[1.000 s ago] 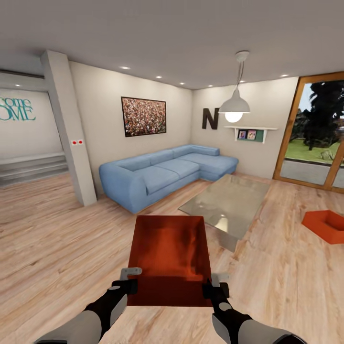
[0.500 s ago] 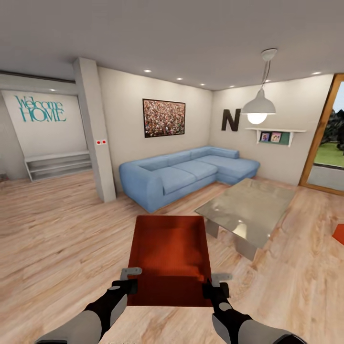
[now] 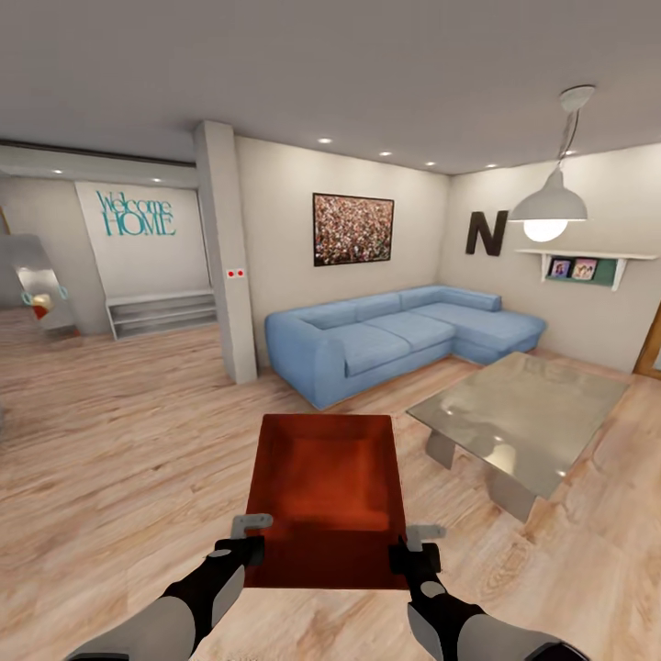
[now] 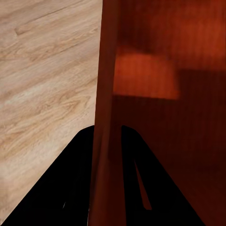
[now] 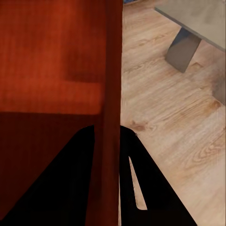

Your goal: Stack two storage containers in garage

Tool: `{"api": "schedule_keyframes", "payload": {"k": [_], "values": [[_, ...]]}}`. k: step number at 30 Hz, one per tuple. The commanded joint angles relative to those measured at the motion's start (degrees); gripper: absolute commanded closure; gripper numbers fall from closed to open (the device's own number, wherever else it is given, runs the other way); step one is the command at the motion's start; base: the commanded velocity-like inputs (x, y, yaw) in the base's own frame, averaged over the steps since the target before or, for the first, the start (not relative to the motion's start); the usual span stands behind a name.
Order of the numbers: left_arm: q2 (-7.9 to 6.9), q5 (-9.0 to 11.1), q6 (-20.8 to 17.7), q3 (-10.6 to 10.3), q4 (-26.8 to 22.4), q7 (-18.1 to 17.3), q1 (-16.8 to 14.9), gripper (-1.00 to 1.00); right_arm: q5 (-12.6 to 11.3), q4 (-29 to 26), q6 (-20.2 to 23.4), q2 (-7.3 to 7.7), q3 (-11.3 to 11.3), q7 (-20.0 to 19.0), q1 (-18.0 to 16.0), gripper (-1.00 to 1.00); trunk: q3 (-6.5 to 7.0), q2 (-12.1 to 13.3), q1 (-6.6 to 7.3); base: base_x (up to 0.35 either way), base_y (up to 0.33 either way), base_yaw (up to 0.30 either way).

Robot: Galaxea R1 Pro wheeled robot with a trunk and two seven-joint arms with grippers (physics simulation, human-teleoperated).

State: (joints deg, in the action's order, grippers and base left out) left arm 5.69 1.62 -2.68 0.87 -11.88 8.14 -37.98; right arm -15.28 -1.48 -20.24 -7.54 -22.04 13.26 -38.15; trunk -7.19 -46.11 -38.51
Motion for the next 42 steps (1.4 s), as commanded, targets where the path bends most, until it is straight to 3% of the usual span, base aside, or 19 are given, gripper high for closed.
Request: {"api": "schedule_keyframes", "payload": {"k": [1,42], "values": [[-0.29,-0.3,-0.3,1.2,0.0,1.5,0.0,1.00,0.3,-0.2,-0.7,-0.02,4.0,0.1,-0.1,1.00,-0.06,-0.1,-0.01,0.000,0.000,0.261],[-0.32,-0.2,-0.3,1.2,0.0,1.5,0.0,1.00,0.3,-0.2,-0.7,-0.02,4.0,0.0,-0.1,1.00,0.86,-0.1,-0.01,0.000,0.000,0.263]]}}
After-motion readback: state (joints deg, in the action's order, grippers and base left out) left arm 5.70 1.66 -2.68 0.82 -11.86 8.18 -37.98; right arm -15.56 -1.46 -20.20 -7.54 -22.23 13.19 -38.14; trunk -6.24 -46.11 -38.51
